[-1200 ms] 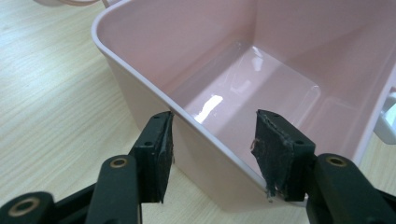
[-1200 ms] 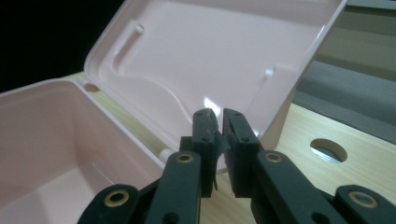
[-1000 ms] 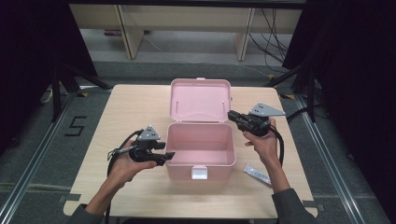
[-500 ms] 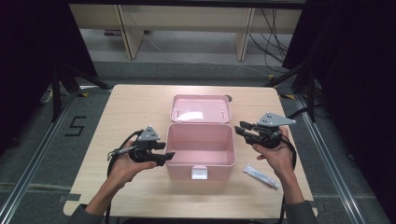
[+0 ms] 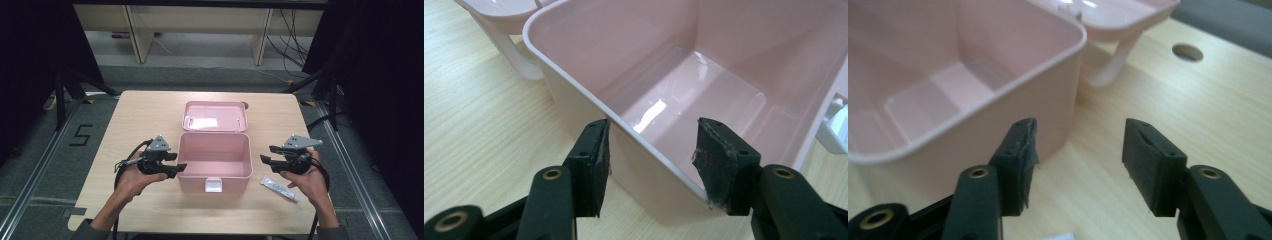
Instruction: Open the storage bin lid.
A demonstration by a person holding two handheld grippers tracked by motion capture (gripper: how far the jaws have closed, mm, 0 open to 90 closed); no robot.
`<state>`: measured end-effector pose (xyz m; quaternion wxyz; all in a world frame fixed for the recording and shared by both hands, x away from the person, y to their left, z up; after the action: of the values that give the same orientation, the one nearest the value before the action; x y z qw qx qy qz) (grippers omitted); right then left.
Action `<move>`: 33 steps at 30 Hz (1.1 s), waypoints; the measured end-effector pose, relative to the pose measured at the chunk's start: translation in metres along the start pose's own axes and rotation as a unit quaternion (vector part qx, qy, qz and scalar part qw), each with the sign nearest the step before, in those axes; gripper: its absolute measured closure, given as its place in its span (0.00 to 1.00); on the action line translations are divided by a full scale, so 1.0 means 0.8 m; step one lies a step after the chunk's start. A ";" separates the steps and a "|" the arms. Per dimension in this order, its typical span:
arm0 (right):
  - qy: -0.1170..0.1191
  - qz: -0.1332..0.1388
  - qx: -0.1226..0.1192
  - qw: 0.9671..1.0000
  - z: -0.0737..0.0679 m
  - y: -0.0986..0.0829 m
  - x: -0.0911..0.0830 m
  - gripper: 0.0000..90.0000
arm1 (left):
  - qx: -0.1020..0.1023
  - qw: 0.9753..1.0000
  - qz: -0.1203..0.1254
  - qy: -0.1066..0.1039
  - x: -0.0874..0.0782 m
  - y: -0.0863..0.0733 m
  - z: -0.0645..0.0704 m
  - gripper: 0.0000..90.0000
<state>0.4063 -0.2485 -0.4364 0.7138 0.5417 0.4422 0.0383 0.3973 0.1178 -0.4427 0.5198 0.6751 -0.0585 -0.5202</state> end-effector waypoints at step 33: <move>-0.034 -0.159 -0.016 0.987 -0.010 -0.096 -0.020 0.36 | -0.002 1.000 -0.004 -0.005 0.000 0.000 0.001 0.52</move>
<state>0.3586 -0.2823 -0.4890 0.7340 0.4541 0.4975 -0.0873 0.3968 0.1169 -0.4424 0.5187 0.6719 -0.0574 -0.5256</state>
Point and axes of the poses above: each handheld gripper's, and its own axes: x roughly forward along the jaws, y roughly out of its top, z roughly to its right, the point moved 4 cm from there along x, roughly forward along the jaws, and after that the axes turned 1 degree about -y, right-handed, at the moved point
